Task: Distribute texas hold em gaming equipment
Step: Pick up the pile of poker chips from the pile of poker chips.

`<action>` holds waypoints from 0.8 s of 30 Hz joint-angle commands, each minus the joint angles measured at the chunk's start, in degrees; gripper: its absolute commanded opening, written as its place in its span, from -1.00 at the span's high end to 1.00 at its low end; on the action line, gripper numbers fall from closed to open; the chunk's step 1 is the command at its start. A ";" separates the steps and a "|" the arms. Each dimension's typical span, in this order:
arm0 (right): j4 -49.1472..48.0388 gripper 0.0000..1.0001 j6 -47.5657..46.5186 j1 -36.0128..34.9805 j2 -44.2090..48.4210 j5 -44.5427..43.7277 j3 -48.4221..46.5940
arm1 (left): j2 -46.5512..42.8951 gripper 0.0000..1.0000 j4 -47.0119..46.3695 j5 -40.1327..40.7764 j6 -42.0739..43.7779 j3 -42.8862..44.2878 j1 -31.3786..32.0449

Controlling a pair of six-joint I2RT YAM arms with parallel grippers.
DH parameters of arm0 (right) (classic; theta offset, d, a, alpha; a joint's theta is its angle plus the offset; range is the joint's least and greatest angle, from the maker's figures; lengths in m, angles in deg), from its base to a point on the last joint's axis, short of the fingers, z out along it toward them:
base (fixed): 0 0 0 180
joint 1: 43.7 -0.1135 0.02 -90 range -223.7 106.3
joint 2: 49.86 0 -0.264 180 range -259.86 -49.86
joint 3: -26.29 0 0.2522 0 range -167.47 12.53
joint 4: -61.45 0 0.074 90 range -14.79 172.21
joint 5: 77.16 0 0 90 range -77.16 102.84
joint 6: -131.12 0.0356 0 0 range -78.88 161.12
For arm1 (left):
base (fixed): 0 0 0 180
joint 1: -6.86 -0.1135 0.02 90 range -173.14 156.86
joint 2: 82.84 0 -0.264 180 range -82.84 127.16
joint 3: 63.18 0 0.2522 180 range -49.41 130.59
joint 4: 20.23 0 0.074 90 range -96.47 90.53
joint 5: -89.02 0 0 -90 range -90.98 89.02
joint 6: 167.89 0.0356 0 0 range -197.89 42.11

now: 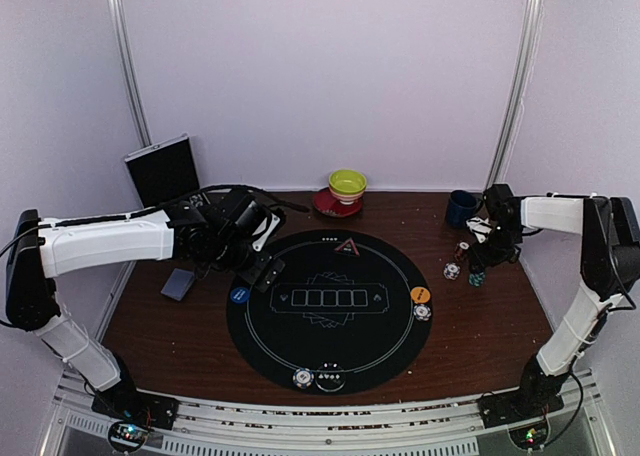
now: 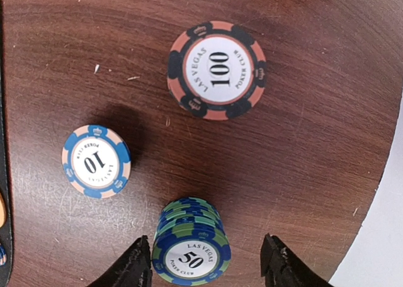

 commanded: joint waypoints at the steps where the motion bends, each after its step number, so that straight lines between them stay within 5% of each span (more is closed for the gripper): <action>1: 1.22 -0.20 -0.55 0.41 -0.79 0.94 0.47 | -0.54 -0.96 -2.34 0.78 0.34 -0.47 -0.21; 24: 1.79 -0.15 -0.86 0.44 -2.24 1.84 0.74 | -0.16 -0.96 -2.34 1.77 0.58 -0.47 -0.21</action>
